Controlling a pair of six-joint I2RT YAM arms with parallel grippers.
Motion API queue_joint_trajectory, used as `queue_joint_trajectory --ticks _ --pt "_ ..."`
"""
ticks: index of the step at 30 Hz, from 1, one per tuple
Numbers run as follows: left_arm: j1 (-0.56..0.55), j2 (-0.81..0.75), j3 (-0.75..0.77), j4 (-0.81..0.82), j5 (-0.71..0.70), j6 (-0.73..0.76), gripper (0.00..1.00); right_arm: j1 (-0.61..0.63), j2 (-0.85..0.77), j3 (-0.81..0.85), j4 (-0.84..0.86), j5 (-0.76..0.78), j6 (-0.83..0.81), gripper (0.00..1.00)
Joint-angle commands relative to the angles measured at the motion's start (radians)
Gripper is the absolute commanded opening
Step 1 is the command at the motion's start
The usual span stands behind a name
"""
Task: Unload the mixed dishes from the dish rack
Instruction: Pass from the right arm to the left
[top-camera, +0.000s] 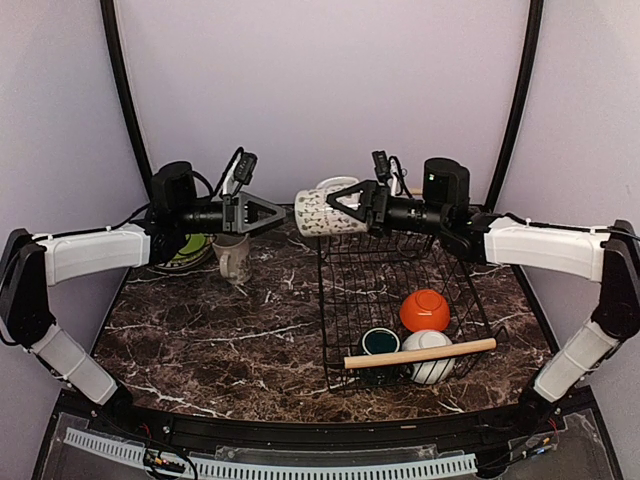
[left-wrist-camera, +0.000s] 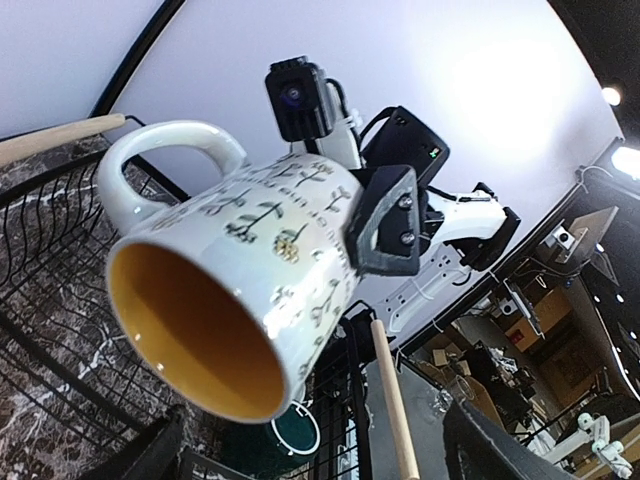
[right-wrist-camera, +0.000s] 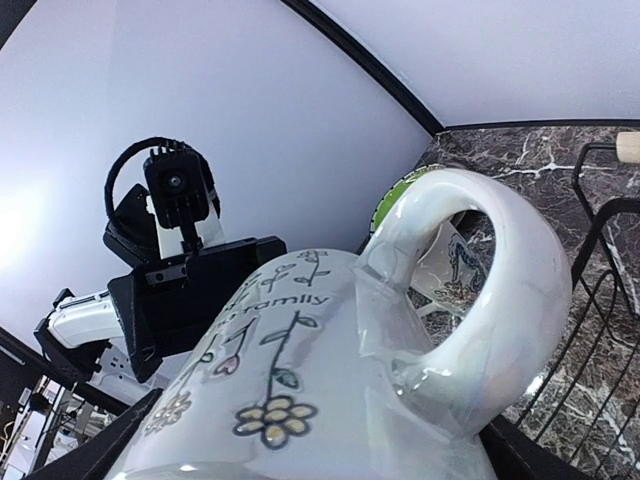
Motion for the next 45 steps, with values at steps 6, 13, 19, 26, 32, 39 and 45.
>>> queue_joint_trajectory --ticks 6,13,19,26,32,39,45 --pt "-0.005 -0.003 -0.019 0.202 0.079 -0.119 0.77 0.029 0.093 0.139 0.284 -0.068 0.061 0.00" --pt "-0.007 0.005 -0.022 0.242 0.087 -0.150 0.69 0.050 0.161 0.165 0.362 -0.089 0.113 0.00" --pt "-0.007 0.016 -0.030 0.324 0.103 -0.213 0.51 0.062 0.222 0.198 0.430 -0.120 0.152 0.00" --pt "-0.007 0.019 -0.032 0.361 0.106 -0.236 0.32 0.070 0.256 0.222 0.458 -0.128 0.162 0.00" --pt "-0.007 0.021 -0.033 0.370 0.099 -0.246 0.17 0.075 0.282 0.222 0.499 -0.143 0.188 0.00" --pt "-0.007 0.010 -0.030 0.359 0.097 -0.236 0.01 0.071 0.272 0.207 0.476 -0.143 0.178 0.35" --pt "-0.007 -0.034 -0.024 0.264 0.076 -0.162 0.01 0.048 0.236 0.165 0.432 -0.135 0.171 0.78"
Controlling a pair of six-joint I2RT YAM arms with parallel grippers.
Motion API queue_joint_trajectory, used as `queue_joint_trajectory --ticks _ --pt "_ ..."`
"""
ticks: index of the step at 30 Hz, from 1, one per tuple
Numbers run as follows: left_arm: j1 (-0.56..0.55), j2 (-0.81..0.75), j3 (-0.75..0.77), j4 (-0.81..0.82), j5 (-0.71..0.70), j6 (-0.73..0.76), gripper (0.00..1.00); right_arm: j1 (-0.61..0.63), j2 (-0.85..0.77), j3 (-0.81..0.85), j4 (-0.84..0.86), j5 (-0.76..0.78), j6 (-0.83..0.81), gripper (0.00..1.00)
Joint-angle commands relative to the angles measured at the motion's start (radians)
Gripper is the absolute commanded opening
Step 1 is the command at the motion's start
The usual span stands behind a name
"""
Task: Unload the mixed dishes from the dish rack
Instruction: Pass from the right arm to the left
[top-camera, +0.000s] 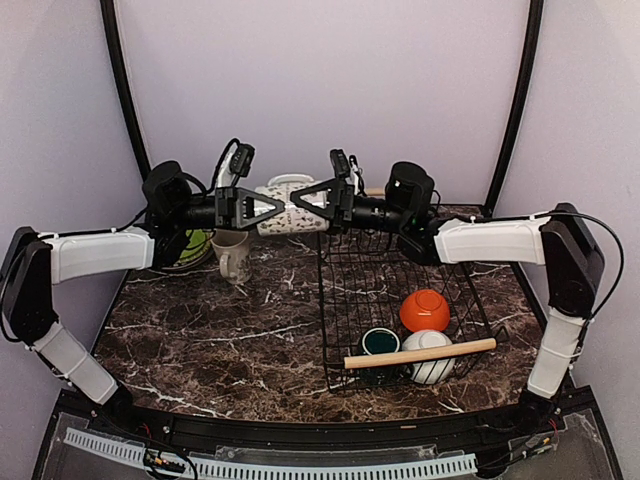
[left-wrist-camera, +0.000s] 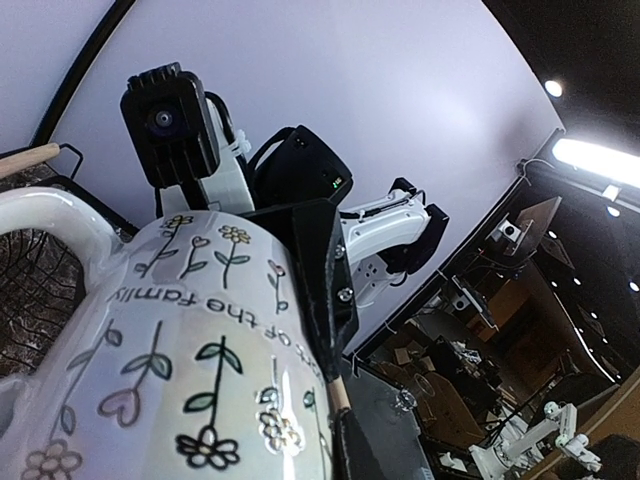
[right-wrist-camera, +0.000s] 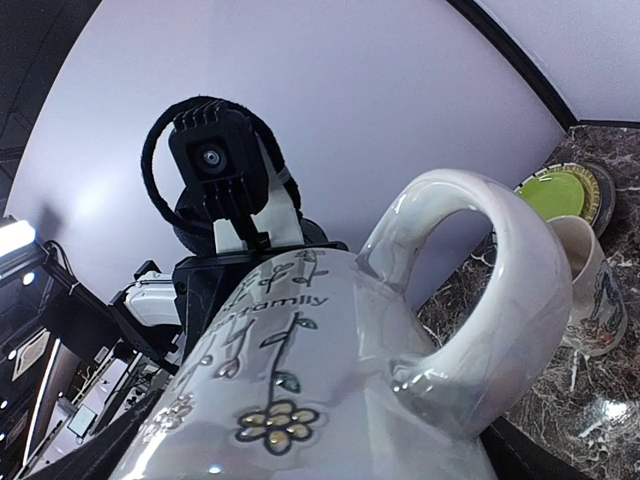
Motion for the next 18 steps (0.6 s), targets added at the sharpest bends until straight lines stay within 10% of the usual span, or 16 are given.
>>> queue_joint_trajectory --ticks 1,4,13,18 --pt "-0.005 -0.070 -0.001 -0.079 -0.015 0.083 0.01 -0.026 -0.068 -0.008 0.037 0.053 -0.017 0.84" --pt "-0.004 -0.088 0.000 -0.122 -0.029 0.114 0.01 -0.041 -0.098 -0.021 0.002 0.049 -0.024 0.98" --pt "-0.002 -0.124 0.024 -0.244 -0.057 0.218 0.01 -0.075 -0.211 -0.145 -0.039 0.078 -0.047 0.99" --pt "-0.002 -0.178 0.111 -0.613 -0.186 0.454 0.01 -0.077 -0.267 -0.133 -0.193 0.120 -0.130 0.99"
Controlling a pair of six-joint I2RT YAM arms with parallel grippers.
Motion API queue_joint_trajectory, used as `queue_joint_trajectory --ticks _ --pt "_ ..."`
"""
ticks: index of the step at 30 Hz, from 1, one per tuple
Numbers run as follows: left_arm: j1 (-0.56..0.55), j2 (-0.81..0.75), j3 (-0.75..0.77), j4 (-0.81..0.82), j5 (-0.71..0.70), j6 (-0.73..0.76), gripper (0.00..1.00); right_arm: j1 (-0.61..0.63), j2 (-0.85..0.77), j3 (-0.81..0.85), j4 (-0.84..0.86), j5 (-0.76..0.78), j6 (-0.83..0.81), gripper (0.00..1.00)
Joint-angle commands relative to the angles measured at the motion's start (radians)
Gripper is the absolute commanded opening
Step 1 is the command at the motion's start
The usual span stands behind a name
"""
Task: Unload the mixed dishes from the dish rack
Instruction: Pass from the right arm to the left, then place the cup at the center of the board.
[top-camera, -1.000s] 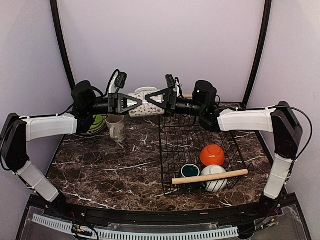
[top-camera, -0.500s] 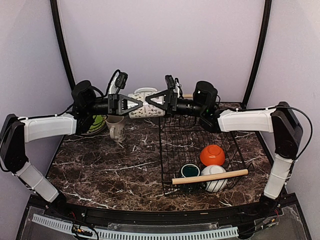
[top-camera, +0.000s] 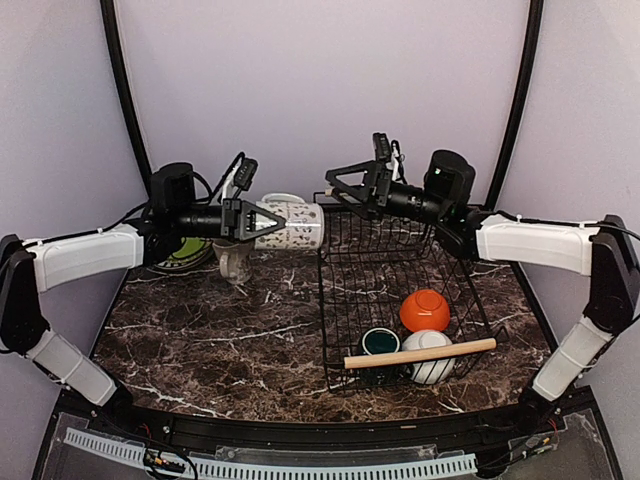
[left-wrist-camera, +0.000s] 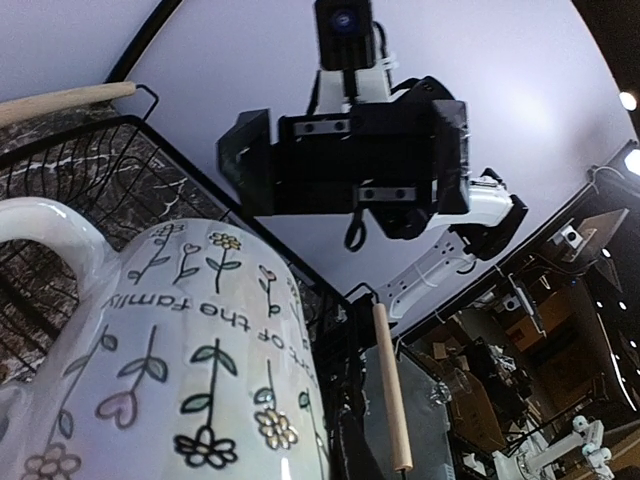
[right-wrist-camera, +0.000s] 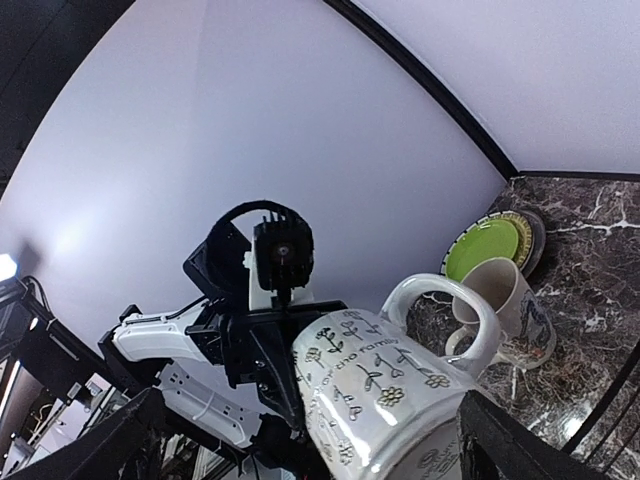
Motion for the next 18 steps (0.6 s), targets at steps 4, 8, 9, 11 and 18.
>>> queue_joint_trajectory --ticks 4,8,9,11,18 --pt "0.005 -0.160 0.228 -0.562 -0.300 0.338 0.01 0.000 -0.102 -0.014 -0.171 0.097 -0.130 0.99" --pt "0.005 -0.241 0.278 -0.791 -0.488 0.362 0.01 -0.001 -0.118 -0.031 -0.176 0.112 -0.157 0.99" --pt "0.005 -0.263 0.287 -0.872 -0.563 0.362 0.01 0.000 -0.117 -0.030 -0.177 0.114 -0.158 0.99" --pt "0.005 -0.292 0.314 -0.995 -0.662 0.368 0.01 -0.001 -0.109 -0.018 -0.177 0.105 -0.156 0.99" --pt "0.005 -0.389 0.339 -1.312 -0.959 0.394 0.01 0.001 -0.100 -0.008 -0.177 0.089 -0.167 0.99"
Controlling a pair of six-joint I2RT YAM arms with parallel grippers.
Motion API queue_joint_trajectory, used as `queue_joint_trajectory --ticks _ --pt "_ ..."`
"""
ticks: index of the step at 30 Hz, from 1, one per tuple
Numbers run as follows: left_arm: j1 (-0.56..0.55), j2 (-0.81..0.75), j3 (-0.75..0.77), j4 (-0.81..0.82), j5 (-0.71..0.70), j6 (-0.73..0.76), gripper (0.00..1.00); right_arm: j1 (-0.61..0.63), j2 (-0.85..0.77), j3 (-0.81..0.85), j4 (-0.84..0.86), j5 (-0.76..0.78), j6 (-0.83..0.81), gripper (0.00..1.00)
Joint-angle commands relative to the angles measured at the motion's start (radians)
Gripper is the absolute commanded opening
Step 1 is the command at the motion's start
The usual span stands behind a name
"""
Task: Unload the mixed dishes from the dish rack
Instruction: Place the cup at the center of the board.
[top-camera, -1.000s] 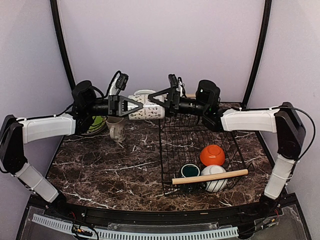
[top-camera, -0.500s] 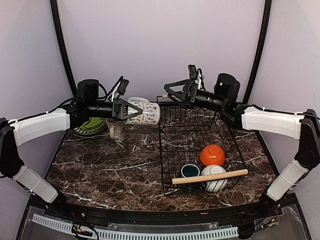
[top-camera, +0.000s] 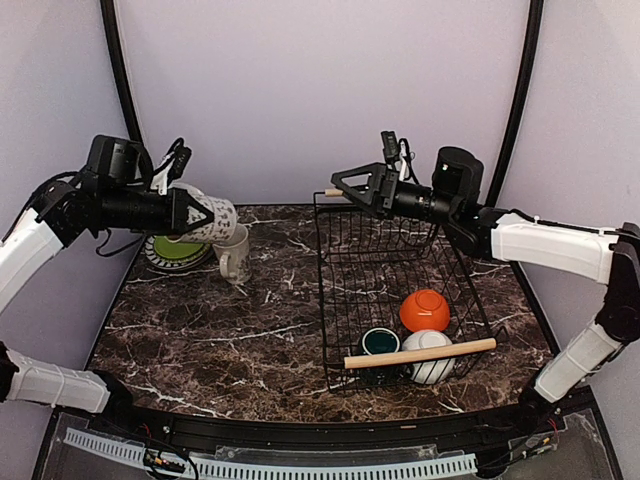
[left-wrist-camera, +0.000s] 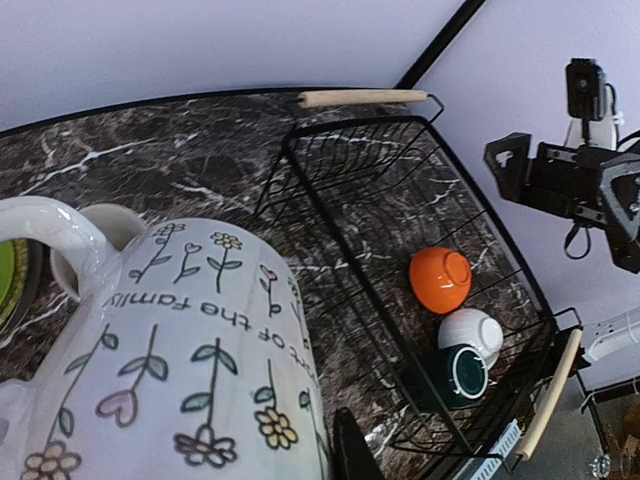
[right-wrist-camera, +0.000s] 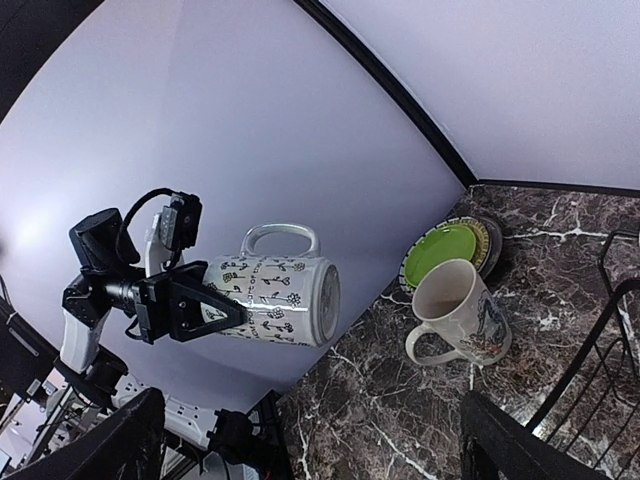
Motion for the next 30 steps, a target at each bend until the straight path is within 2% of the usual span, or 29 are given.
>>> queue_joint_trajectory --ticks 1,6,9,18,30 --pt "0.004 -0.066 0.044 -0.233 -0.251 0.063 0.01 0.000 0.002 0.007 -0.004 -0.002 -0.026 0.99" --pt "0.008 -0.060 0.034 -0.363 -0.443 0.067 0.01 0.001 -0.013 0.010 -0.031 0.013 -0.052 0.99" --pt "0.023 -0.041 -0.004 -0.369 -0.483 0.049 0.01 0.001 -0.015 0.016 -0.052 0.019 -0.064 0.99" --pt "0.106 -0.002 -0.162 -0.266 -0.395 -0.012 0.01 0.000 -0.026 0.053 -0.129 0.035 -0.085 0.99" --pt "0.172 0.114 -0.218 -0.197 -0.348 -0.018 0.01 0.002 -0.079 -0.002 -0.149 0.072 -0.092 0.99"
